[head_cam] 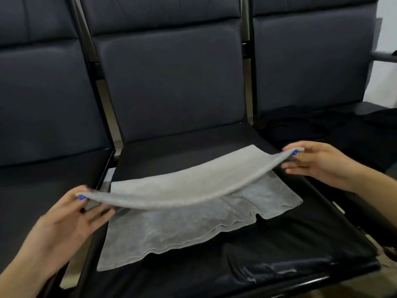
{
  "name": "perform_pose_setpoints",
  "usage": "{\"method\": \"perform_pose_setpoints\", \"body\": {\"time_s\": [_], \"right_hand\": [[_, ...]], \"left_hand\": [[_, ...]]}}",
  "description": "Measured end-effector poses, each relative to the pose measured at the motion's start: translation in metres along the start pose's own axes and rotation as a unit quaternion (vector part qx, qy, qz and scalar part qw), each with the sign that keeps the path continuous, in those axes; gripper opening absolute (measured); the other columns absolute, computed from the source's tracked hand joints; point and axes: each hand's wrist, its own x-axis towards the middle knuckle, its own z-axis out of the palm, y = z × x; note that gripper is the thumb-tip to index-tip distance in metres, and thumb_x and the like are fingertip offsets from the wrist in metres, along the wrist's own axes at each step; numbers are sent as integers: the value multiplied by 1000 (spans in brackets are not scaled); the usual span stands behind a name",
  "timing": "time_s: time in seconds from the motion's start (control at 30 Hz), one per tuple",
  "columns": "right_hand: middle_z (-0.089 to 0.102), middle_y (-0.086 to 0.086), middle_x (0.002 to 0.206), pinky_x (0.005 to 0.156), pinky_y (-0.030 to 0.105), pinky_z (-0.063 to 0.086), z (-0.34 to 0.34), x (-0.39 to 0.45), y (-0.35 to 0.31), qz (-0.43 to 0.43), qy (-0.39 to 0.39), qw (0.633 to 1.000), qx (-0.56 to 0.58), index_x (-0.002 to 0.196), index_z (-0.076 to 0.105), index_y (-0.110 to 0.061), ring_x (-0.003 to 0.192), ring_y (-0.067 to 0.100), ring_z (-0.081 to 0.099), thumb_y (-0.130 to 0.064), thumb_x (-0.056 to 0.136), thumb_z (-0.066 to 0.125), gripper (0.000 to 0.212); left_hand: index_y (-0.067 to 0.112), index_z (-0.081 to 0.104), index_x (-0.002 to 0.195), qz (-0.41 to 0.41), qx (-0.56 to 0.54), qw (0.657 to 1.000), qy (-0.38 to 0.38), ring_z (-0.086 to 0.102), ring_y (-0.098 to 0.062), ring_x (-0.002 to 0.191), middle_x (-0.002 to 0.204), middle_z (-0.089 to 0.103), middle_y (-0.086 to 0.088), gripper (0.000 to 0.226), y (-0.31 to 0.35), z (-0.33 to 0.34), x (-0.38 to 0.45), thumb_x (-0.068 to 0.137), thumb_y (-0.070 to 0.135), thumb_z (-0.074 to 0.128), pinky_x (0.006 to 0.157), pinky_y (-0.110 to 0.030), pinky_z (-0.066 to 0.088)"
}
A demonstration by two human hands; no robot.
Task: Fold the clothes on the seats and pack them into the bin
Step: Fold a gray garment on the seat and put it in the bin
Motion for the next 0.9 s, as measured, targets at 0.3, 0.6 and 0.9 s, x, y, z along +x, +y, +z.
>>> {"method": "perform_pose_setpoints", "body": {"time_s": [0.3,0.6,0.9], "right_hand": [[71,21,97,72,17,56,-7,-19,17,25,-49,970,-239,83,75,-3,95,27,69,-15,65,86,23],[66,-13,102,72,10,45,10,-31,-2,66,-133,834,-532,69,75,-38,81,-8,60,-5,79,64,37],[63,-3,105,87,35,47,33,-19,11,44,75,782,-617,120,56,-24,99,20,59,-38,87,63,36]], "left_hand": [[-10,69,76,-80,371,925,3,69,-35,88,89,65,-29,73,-7,28,-17,26,35,98,82,-42,57],[14,77,65,-35,574,818,21,71,-16,80,79,75,-7,37,4,41,-21,78,-17,60,70,-10,52],[31,72,96,135,808,572,-29,63,-12,96,95,67,24,28,-45,76,-3,81,36,48,89,-26,44]]}}
